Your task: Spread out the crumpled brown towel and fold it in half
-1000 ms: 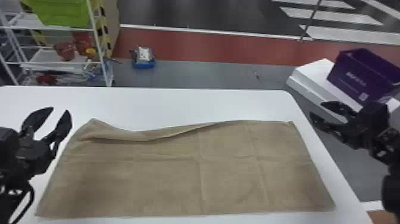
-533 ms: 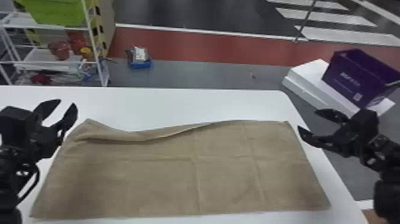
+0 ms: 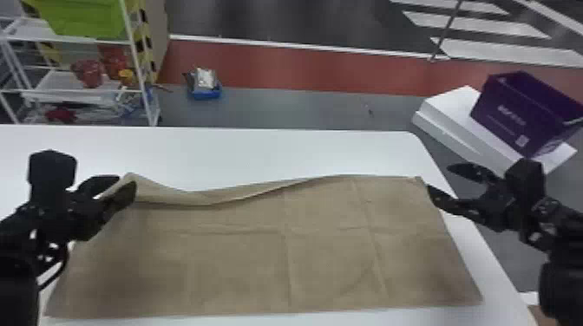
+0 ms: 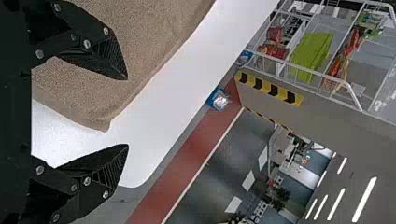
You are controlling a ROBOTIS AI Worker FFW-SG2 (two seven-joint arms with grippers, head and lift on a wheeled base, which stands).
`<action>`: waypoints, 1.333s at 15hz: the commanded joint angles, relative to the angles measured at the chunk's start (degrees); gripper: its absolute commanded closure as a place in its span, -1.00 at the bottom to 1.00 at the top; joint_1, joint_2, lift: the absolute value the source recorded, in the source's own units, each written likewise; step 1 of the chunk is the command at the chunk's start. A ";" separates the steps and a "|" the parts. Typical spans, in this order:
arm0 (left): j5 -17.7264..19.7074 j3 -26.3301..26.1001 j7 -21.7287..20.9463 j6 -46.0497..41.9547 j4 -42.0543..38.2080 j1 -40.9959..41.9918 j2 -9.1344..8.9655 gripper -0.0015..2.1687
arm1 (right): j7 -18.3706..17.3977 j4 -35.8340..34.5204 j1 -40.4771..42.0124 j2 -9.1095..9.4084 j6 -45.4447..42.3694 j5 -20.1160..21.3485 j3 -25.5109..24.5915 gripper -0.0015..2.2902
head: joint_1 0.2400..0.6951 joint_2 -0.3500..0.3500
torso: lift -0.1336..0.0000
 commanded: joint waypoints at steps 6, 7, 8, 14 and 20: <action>-2.00 -4.05 -0.13 6.39 -0.20 -3.95 -0.53 -0.30 | 1.59 0.33 1.42 0.00 -1.15 -0.66 0.23 -0.20 | 1.00 -0.53 | -0.85; -2.00 -4.14 -0.13 7.62 -0.28 -3.95 -0.53 -0.27 | 2.38 0.24 1.59 0.00 -0.80 -2.24 0.32 0.28 | 1.00 -0.55 | -0.85; -2.00 -4.31 -0.13 9.03 -0.46 -3.95 -0.62 -0.16 | 4.40 0.15 1.77 -0.35 0.43 -4.26 -0.30 0.57 | 1.00 -0.55 | -0.85; -2.79 -4.75 0.57 14.13 -1.43 -4.39 -0.88 0.16 | 8.88 -2.31 5.63 -0.44 1.49 -9.54 0.23 0.62 | 1.00 -0.53 | -0.85; -4.29 -4.67 2.33 14.13 -1.34 -4.39 -0.88 0.16 | 12.93 -4.95 8.89 -0.44 3.42 -12.26 3.92 0.62 | 1.00 -0.41 | -0.85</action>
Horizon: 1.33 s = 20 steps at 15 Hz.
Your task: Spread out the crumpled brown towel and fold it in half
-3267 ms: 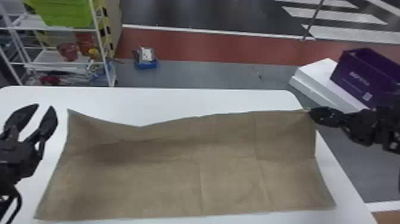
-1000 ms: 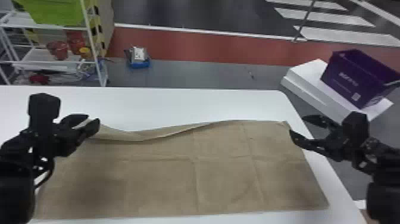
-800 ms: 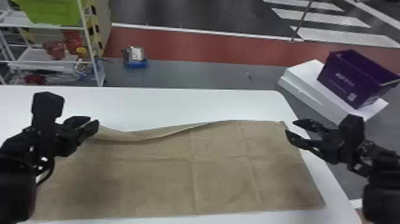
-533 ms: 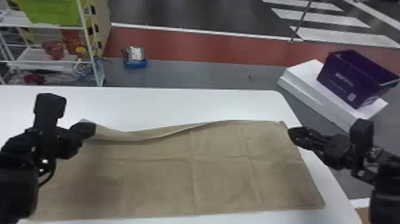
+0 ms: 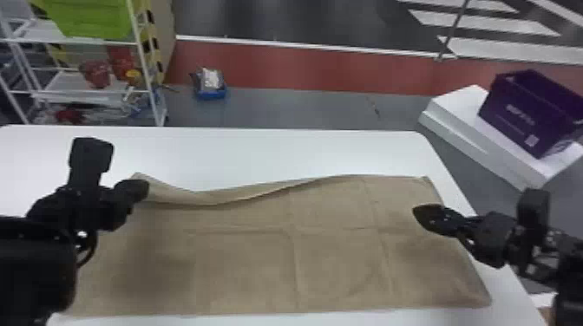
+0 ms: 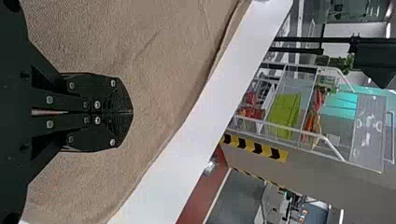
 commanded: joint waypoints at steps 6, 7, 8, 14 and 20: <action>-1.69 -0.16 1.45 0.18 0.27 -0.70 -0.08 0.16 | 3.06 -2.04 1.55 -0.88 4.92 0.70 4.22 0.62 | 1.00 -0.25 | -0.85; -2.48 -0.34 1.54 0.18 0.54 -0.97 -0.08 0.16 | 3.59 -2.04 1.55 -1.23 5.80 0.78 4.74 0.62 | 1.00 -0.24 | -0.85; -2.83 -0.34 1.63 0.18 0.80 -1.23 -0.26 0.16 | 3.59 -2.04 1.64 -1.41 5.98 0.96 5.01 0.62 | 1.00 -0.24 | -0.85; -3.45 -1.74 1.98 2.46 1.68 -2.29 -0.26 0.16 | 3.94 -2.04 1.73 -1.76 6.50 1.40 6.15 0.62 | 1.00 -0.24 | -0.85; -4.15 -2.36 3.12 3.34 4.49 -4.13 -0.26 0.16 | 4.20 -1.78 1.55 -2.55 7.38 2.10 7.03 0.62 | 1.00 -0.22 | -0.85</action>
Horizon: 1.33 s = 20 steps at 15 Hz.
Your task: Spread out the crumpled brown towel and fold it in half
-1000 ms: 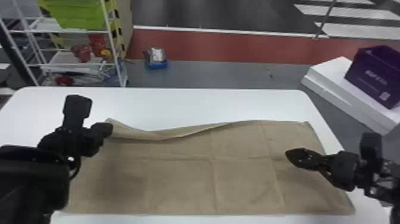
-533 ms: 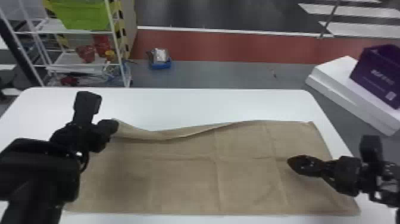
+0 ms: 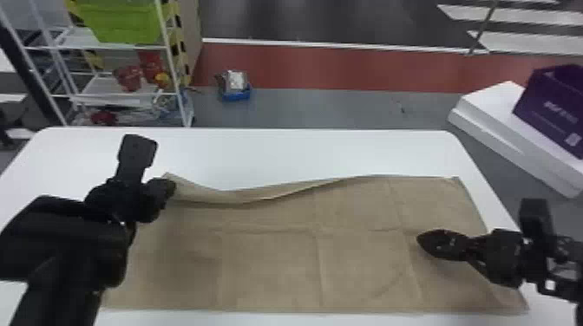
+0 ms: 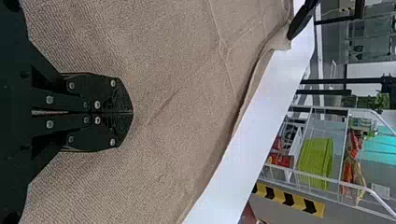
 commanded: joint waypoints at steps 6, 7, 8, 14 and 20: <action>-0.04 0.29 2.39 0.01 4.20 -2.77 0.00 0.16 | 0.30 1.12 -0.41 -1.17 1.11 0.26 0.64 0.62 | 1.00 -0.20 | -0.85; -0.13 0.29 2.91 0.01 4.99 -3.04 0.00 0.16 | 0.30 1.29 -0.58 -1.17 1.29 0.26 0.64 0.62 | 1.00 -0.20 | -0.85; -0.13 0.29 3.35 0.01 6.40 -3.83 0.00 0.16 | 0.30 1.38 -0.67 -1.26 1.29 0.26 0.64 0.62 | 1.00 -0.20 | -0.85; 0.57 0.81 7.13 -4.04 10.44 -5.50 0.09 0.16 | 1.01 1.56 -0.85 -1.43 1.46 0.26 0.64 0.62 | 1.00 -0.15 | -0.85; 1.71 4.24 6.52 -2.28 -1.69 1.71 0.00 0.16 | 2.41 0.41 -1.55 -1.43 3.40 -0.62 0.47 0.62 | 1.00 -0.10 | -0.85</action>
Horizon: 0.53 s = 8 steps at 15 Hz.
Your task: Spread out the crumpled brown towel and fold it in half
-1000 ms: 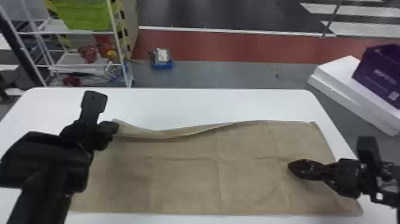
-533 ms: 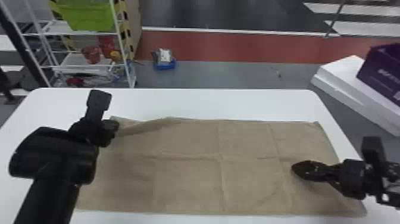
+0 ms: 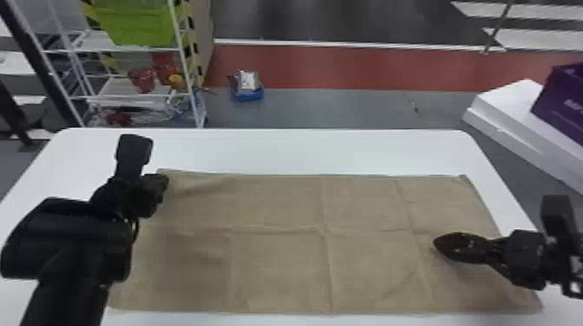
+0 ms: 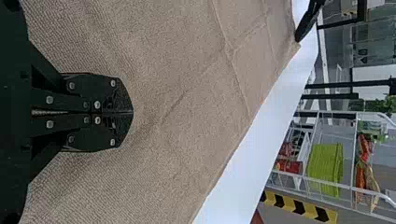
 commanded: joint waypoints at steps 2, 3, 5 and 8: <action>1.62 2.23 -1.04 4.08 -11.23 5.90 -0.06 0.16 | 0.25 -0.62 -0.91 0.00 1.85 -0.07 0.11 0.62 | 1.00 -0.08 | -0.85; 1.62 2.32 -1.22 5.13 -13.17 6.95 -0.06 0.16 | 0.42 -1.33 -0.91 0.18 2.55 0.02 0.20 0.62 | 1.00 -0.07 | -0.85; 1.35 2.40 -1.92 6.71 -14.92 7.65 -0.06 0.16 | 0.69 -2.29 -1.08 0.44 3.96 0.19 0.02 0.62 | 1.00 -0.04 | -0.85; 1.44 2.84 -2.36 6.71 -14.92 7.48 0.03 0.11 | 0.95 -3.70 -1.70 0.53 5.89 0.11 -0.42 0.61 | 1.00 -0.03 | -0.85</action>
